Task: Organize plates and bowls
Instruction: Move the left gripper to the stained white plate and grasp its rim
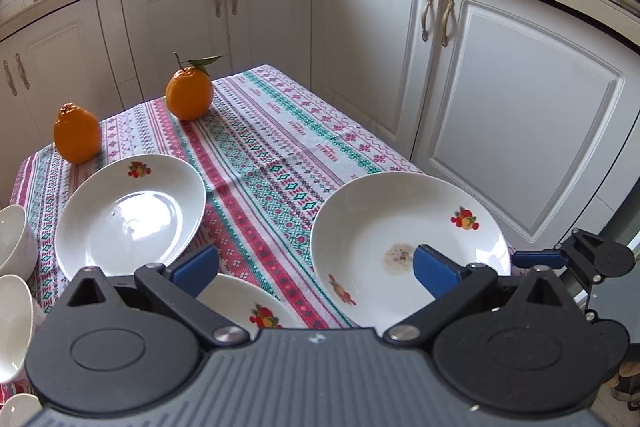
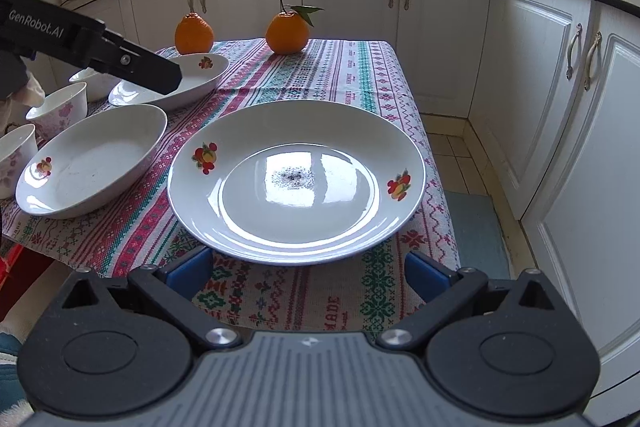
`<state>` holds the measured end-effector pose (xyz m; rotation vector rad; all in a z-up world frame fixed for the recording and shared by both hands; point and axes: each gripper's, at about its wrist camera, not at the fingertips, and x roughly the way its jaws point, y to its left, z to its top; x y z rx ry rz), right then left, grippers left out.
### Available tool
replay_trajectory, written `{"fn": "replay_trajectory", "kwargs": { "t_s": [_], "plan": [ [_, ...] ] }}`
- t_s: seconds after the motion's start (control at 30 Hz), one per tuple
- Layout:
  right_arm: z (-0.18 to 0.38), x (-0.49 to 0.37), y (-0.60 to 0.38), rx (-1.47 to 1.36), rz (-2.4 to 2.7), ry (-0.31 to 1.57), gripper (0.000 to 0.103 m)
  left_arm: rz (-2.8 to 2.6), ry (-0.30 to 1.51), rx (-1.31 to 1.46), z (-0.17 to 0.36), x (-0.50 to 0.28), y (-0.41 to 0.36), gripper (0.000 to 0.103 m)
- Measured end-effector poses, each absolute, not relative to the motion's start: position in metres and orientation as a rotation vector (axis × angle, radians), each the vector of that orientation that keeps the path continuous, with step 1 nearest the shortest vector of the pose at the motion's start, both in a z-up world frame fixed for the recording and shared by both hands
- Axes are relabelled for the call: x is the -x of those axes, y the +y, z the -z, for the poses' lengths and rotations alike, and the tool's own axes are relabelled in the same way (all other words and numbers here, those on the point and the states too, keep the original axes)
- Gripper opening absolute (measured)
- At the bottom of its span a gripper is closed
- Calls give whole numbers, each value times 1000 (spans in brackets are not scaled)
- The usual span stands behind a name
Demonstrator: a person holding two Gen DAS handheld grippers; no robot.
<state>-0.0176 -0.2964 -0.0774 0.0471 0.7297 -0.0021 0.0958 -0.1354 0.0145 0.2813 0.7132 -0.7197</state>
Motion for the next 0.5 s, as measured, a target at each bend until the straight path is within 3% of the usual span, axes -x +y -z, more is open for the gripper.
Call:
{"fn": "replay_trajectory", "kwargs": {
  "t_s": [0.5],
  "plan": [
    [92,1,-301,-23,-42,745,103,802,691,-318,-12,-117,-143,102]
  ]
}}
